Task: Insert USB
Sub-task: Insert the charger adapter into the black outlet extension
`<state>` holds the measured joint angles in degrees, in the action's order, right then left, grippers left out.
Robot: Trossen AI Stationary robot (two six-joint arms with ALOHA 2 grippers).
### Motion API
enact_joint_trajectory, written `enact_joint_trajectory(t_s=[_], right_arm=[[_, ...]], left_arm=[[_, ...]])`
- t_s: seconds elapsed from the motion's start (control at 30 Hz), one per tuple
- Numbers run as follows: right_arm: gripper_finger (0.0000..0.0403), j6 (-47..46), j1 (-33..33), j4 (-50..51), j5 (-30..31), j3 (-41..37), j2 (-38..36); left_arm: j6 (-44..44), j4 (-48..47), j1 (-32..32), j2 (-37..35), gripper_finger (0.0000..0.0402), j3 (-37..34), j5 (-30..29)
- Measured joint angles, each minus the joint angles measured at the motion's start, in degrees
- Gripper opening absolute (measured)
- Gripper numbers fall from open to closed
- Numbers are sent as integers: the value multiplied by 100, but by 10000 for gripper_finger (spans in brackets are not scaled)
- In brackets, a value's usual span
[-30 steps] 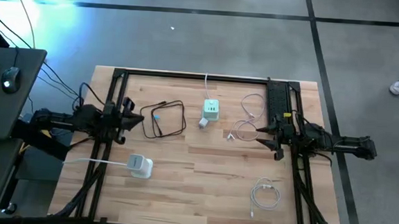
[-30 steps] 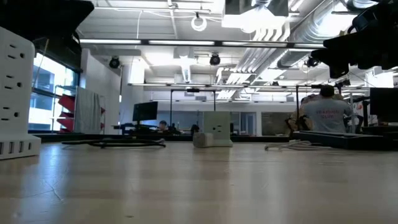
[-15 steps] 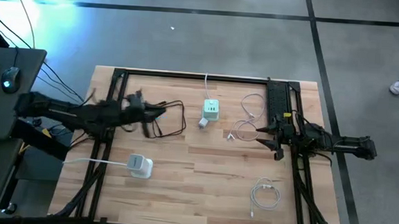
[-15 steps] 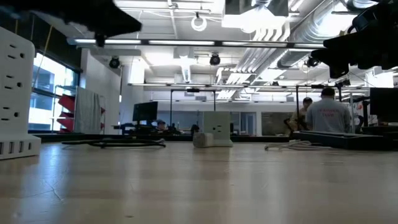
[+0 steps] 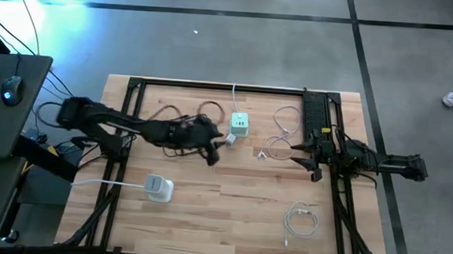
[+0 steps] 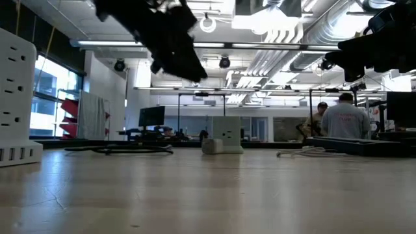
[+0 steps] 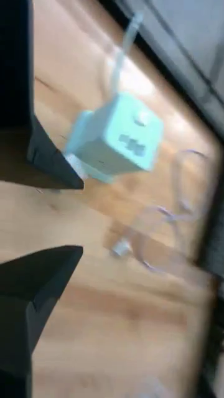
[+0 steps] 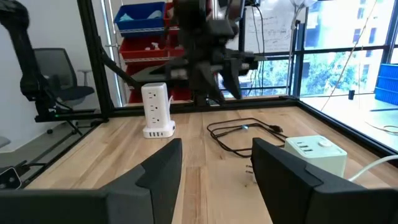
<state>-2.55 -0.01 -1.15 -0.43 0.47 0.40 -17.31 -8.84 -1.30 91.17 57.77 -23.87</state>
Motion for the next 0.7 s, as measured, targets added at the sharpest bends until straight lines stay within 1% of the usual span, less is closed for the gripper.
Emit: enact_joint_trajectory(t_s=[0.1, 0.3, 0.4, 0.53, 0.7], right_arm=[[176, 1, 0, 0, 0, 0, 0], [176, 0, 0, 0, 0, 0, 0], [176, 1, 0, 0, 0, 0, 0], [176, 0, 0, 0, 0, 0, 0], [176, 2, 0, 0, 0, 0, 0]], left_arm=[[-236, -406, 81, 550, 181, 451, -50], [-468, -514, 286, 1349, 218, 916, 222], [-467, -741, 321, 1565, 226, 1080, 139], [-538, -1185, 322, 1645, 227, 1188, -327], [-767, -1072, 416, 1773, 227, 1190, -425]])
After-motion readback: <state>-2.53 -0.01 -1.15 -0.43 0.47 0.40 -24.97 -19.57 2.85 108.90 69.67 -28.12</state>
